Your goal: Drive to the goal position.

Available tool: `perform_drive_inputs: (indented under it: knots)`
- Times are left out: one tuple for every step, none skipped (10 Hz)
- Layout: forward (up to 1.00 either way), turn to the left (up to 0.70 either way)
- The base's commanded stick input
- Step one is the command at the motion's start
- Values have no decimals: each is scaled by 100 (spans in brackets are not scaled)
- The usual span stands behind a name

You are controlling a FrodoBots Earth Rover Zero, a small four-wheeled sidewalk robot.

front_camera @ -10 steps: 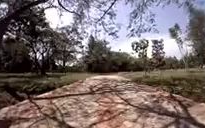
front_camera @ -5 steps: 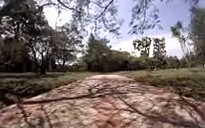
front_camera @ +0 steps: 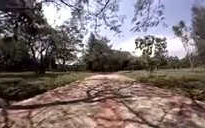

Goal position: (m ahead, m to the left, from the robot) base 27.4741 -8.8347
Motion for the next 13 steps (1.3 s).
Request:
perform_drive_inputs:
  knots:
    - [70, 0]
    - [70, 0]
    - [70, 0]
    - [70, 0]
    - [70, 0]
    - [70, 0]
    - [70, 0]
    - [70, 0]
    - [70, 0]
    - [70, 0]
    - [70, 0]
    - [70, 0]
    - [70, 0]
